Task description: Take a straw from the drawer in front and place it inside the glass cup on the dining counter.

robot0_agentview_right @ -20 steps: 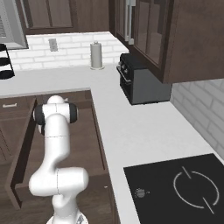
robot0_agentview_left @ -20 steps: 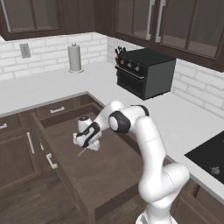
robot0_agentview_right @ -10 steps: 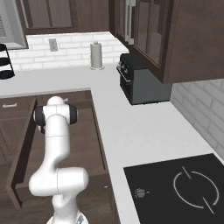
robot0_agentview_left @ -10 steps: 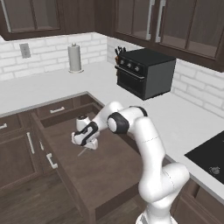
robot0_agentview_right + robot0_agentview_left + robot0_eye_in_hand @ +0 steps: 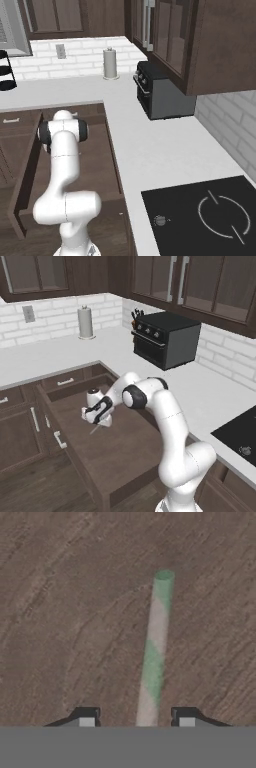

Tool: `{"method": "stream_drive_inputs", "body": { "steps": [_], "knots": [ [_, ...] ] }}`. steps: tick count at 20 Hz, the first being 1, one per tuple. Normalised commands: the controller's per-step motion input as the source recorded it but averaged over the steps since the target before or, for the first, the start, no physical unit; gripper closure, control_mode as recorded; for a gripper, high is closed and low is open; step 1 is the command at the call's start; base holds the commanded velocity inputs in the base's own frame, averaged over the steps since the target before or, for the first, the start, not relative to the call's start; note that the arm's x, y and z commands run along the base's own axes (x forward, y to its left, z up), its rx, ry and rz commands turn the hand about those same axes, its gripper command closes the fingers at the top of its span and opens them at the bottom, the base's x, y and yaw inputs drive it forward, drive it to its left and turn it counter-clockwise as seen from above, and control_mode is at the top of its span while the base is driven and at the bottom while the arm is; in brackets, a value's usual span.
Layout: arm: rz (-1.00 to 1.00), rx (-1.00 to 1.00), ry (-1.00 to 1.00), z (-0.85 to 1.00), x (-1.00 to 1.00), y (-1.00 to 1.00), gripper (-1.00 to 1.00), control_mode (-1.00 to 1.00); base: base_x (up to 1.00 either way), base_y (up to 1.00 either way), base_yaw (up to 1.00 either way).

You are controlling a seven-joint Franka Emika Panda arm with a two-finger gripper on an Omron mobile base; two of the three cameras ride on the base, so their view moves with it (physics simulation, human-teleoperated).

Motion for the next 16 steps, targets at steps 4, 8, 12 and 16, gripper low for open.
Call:
{"method": "stream_drive_inputs", "body": {
  "steps": [4,8,12,16],
  "knots": [
    [0.0,0.01,-0.17,-0.43,-0.5,-0.42,1.0,-1.0,0.0,0.0,0.0],
    [0.0,0.06,-0.08,-0.17,-0.21,-0.4,1.0,-1.0,0.0,0.0,0.0],
    [0.0,0.07,0.0,0.0,0.01,-0.09,1.0,-1.0,0.0,0.0,0.0],
    [-0.01,0.05,0.03,0.35,0.01,0.0,1.0,-1.0,0.0,0.0,0.0]
  ]
}}
